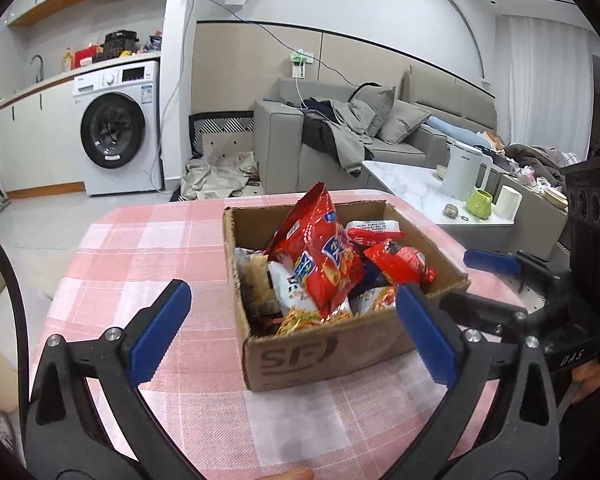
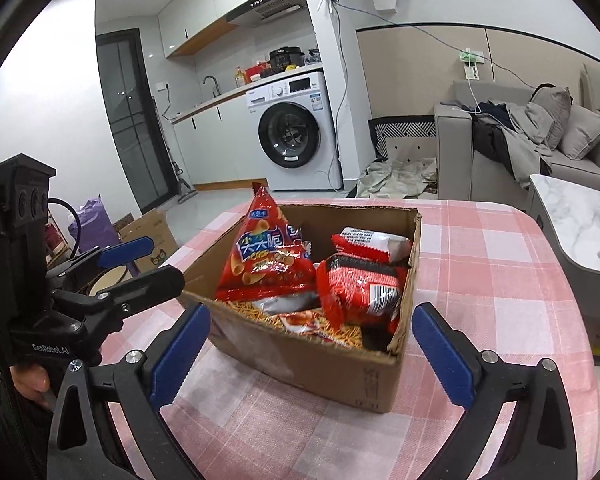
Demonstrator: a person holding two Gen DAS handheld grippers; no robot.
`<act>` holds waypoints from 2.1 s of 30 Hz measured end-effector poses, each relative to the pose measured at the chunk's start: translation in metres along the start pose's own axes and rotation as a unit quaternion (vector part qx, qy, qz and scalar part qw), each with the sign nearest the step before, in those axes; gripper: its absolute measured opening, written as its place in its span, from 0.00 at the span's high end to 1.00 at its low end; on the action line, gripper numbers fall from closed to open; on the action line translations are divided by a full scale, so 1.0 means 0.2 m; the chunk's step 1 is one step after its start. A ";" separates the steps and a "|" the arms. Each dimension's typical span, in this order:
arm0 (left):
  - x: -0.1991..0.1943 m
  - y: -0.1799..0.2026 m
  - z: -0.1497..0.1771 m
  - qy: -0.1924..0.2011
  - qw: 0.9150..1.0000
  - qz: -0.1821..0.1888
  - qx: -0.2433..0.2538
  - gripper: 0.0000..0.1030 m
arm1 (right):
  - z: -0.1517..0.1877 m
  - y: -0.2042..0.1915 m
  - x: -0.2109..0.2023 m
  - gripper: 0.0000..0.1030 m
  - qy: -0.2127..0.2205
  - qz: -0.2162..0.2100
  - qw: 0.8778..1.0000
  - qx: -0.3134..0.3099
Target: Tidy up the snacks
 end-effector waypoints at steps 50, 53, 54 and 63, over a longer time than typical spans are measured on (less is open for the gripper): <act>-0.12 -0.06 0.31 0.039 0.998 -0.044 0.009 0.01 | 0.23 0.00 -0.14 0.00 0.087 0.010 0.996 -0.007; -0.12 -0.06 0.32 0.040 0.998 -0.046 0.010 0.01 | 0.23 0.01 -0.14 0.00 0.087 0.010 0.996 -0.007; -0.12 -0.06 0.32 0.040 0.998 -0.046 0.011 0.01 | 0.23 0.01 -0.14 0.00 0.086 0.010 0.996 -0.007; -0.12 -0.06 0.32 0.042 0.998 -0.046 0.011 0.01 | 0.23 0.01 -0.14 0.00 0.085 0.011 0.996 -0.007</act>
Point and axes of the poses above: each gripper's, at about its wrist camera, not at the fingertips, and x roughly the way its jaws point, y to its right, z to its underside, the point moved 8 cm from there along x, roughly the way its jaws point, and after that the axes turned 4 degrees about -y, right-handed, at the moved point
